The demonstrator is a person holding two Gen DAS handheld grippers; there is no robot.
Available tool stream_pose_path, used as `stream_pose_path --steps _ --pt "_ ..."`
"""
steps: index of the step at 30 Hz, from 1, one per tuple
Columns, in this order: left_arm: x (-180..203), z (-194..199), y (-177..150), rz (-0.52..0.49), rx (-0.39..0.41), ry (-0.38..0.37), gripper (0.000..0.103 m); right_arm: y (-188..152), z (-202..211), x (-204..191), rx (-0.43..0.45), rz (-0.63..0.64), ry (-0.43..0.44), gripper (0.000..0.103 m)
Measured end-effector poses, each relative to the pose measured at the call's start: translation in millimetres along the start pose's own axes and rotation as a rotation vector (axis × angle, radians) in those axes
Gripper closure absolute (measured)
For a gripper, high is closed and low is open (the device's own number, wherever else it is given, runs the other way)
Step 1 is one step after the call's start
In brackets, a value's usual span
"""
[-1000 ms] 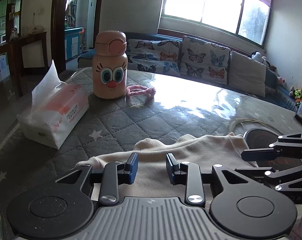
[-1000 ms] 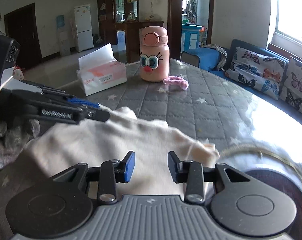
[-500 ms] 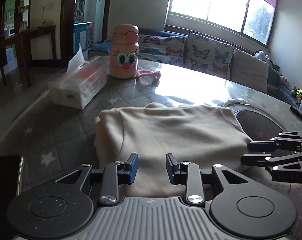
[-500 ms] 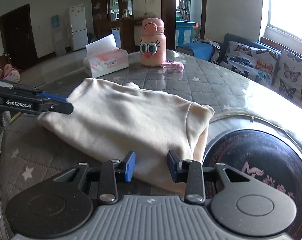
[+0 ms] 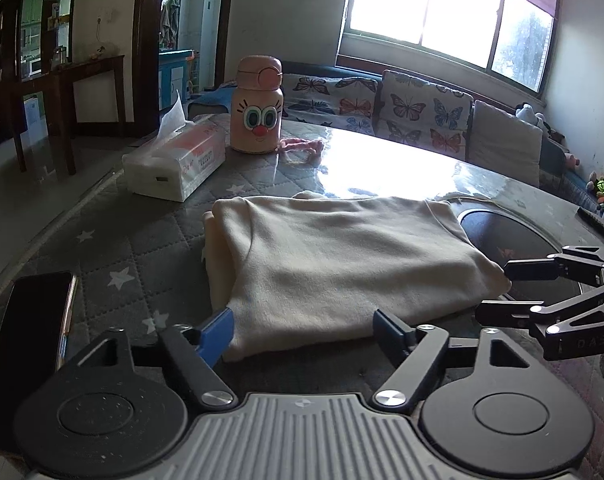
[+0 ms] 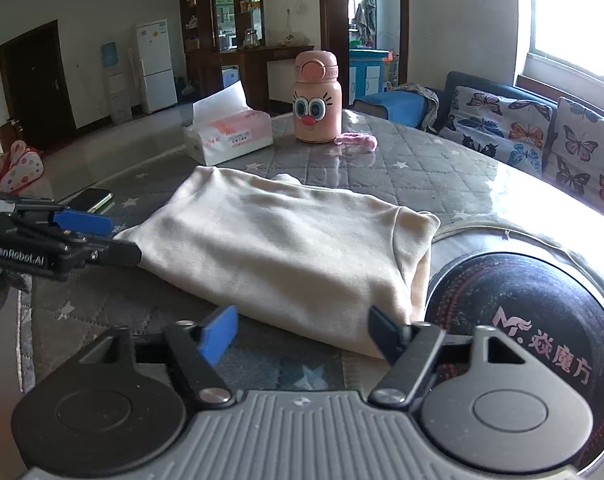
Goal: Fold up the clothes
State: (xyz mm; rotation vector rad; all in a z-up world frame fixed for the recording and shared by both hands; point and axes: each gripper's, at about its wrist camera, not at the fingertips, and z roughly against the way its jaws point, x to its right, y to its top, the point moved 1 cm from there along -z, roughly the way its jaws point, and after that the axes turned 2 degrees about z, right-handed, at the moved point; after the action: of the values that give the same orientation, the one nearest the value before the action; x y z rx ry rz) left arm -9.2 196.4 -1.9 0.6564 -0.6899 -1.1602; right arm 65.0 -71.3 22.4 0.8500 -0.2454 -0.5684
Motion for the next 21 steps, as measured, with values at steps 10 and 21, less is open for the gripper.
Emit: stream_pose_path --steps 10,21 --pt "14 10 -9 -0.037 0.017 0.024 0.000 -7 13 -10 0.015 -0.025 -0.026 0.009" --pt "25 11 -18 -0.047 0.005 0.056 0.000 -18 19 -17 0.019 -0.029 -0.049 0.000"
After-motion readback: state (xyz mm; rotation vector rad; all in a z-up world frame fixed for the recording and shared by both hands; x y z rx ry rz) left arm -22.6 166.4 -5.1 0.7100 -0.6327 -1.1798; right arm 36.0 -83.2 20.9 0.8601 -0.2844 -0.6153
